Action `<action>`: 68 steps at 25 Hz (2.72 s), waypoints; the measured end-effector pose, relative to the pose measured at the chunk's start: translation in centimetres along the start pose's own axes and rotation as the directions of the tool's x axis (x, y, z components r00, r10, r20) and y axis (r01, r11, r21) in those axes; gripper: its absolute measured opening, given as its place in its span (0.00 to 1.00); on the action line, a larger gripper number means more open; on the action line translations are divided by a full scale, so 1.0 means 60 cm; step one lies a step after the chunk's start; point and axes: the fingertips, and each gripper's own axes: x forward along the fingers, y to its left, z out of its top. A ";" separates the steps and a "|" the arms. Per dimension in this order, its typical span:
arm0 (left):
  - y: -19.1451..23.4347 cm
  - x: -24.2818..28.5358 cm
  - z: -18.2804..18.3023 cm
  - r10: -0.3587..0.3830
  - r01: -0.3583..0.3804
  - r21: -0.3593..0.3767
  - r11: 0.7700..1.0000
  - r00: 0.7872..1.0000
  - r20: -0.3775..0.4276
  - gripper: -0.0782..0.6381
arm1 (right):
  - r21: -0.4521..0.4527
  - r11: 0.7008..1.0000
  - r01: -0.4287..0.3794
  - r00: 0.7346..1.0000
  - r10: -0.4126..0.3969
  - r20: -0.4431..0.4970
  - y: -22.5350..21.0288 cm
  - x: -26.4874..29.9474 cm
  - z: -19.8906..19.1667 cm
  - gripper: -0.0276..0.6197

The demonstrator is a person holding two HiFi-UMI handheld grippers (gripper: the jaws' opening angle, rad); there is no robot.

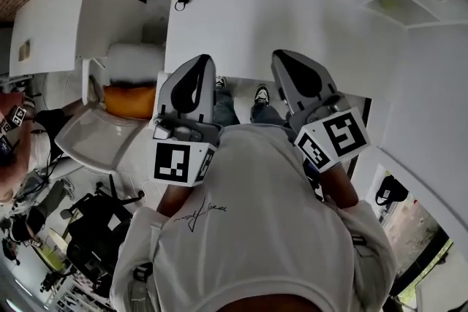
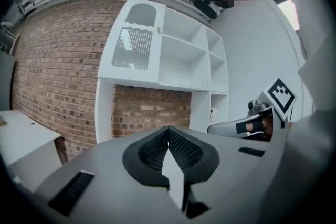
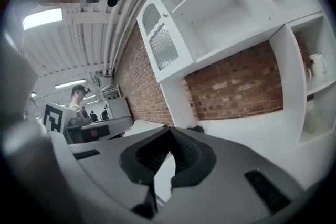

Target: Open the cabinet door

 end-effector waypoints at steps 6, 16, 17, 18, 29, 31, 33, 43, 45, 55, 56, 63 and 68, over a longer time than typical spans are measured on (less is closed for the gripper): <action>0.023 0.034 0.039 -0.199 0.201 -0.061 0.978 0.979 0.039 0.13 | -0.056 0.995 0.082 0.996 -0.080 0.046 0.025 0.044 0.050 0.08; 0.089 0.053 0.075 -0.351 0.351 0.015 0.936 0.932 0.093 0.13 | -0.078 0.972 0.222 0.970 -0.212 0.121 0.060 0.099 0.113 0.08; 0.092 0.050 0.076 -0.365 0.365 0.015 0.931 0.926 0.093 0.13 | -0.087 0.970 0.226 0.969 -0.215 0.120 0.066 0.104 0.116 0.08; 0.094 0.046 0.078 -0.378 0.379 0.014 0.925 0.921 0.096 0.13 | -0.099 0.969 0.228 0.969 -0.216 0.119 0.072 0.107 0.119 0.08; 0.100 0.052 0.093 -0.375 0.380 -0.006 0.925 0.915 0.150 0.13 | -0.230 0.951 0.208 0.975 -0.182 0.130 0.044 0.133 0.206 0.09; 0.096 0.058 0.093 -0.375 0.382 -0.019 0.924 0.915 0.148 0.13 | -0.287 0.934 0.213 0.974 -0.181 0.134 0.034 0.136 0.229 0.09; 0.091 0.061 0.093 -0.372 0.380 -0.028 0.925 0.916 0.149 0.13 | -0.329 0.919 0.216 0.974 -0.180 0.136 0.021 0.138 0.248 0.09; 0.082 0.075 0.090 -0.345 0.353 -0.029 0.935 0.926 0.150 0.13 | -0.328 0.913 0.244 0.958 -0.175 0.226 -0.026 0.137 0.325 0.09; 0.082 0.079 0.092 -0.346 0.353 -0.022 0.935 0.926 0.151 0.13 | -0.320 0.914 0.249 0.955 -0.178 0.235 -0.032 0.140 0.336 0.09; 0.102 0.090 0.106 -0.320 0.329 -0.016 0.944 0.929 0.185 0.13 | -0.344 0.903 0.256 0.954 -0.178 0.242 -0.061 0.167 0.381 0.09; 0.103 0.092 0.105 -0.320 0.328 -0.014 0.945 0.930 0.183 0.13 | -0.340 0.905 0.257 0.953 -0.179 0.244 -0.066 0.170 0.386 0.09; 0.099 0.096 0.103 -0.339 0.344 0.001 0.939 0.925 0.173 0.13 | -0.287 0.929 0.233 0.954 -0.161 0.254 -0.106 0.193 0.423 0.09; 0.098 0.099 0.100 -0.343 0.345 0.015 0.939 0.925 0.166 0.13 | -0.274 0.936 0.223 0.952 -0.149 0.266 -0.122 0.209 0.441 0.09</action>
